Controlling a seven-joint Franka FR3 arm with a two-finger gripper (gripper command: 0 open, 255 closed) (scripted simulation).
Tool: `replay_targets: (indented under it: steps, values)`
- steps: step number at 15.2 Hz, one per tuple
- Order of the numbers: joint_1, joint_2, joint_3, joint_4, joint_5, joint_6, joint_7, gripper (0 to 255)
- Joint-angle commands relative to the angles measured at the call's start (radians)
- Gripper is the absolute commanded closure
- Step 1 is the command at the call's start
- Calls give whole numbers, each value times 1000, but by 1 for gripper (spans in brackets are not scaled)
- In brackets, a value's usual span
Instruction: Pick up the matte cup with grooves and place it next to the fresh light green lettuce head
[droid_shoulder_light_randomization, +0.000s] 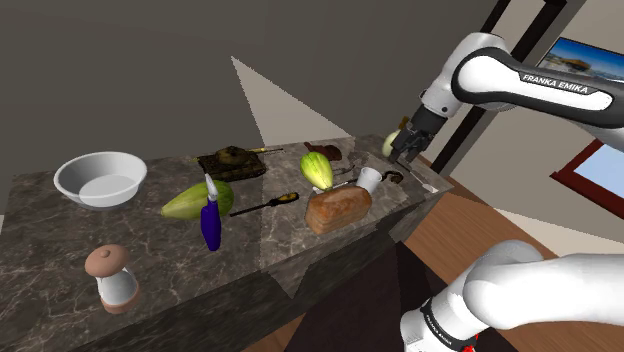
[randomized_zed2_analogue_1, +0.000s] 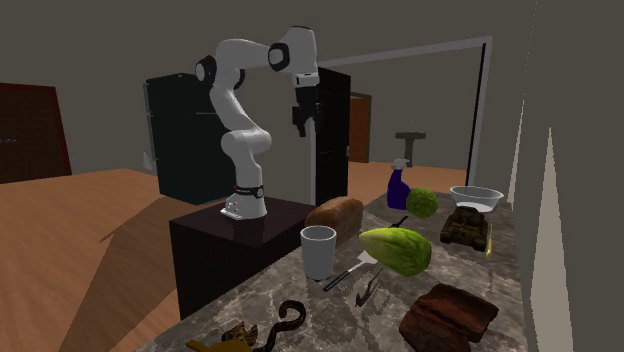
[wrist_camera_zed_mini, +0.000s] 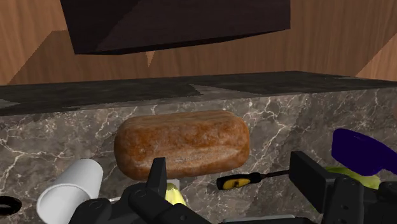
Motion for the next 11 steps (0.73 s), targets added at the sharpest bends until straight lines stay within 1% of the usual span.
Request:
replay_targets:
  steps: [1,6,11]
  values:
    - [-8,55,-32,0,-15,51,-41,0]
    - [-23,192,-109,14,-35,163,-139,0]
    - [-31,354,-182,60,-26,266,-244,0]
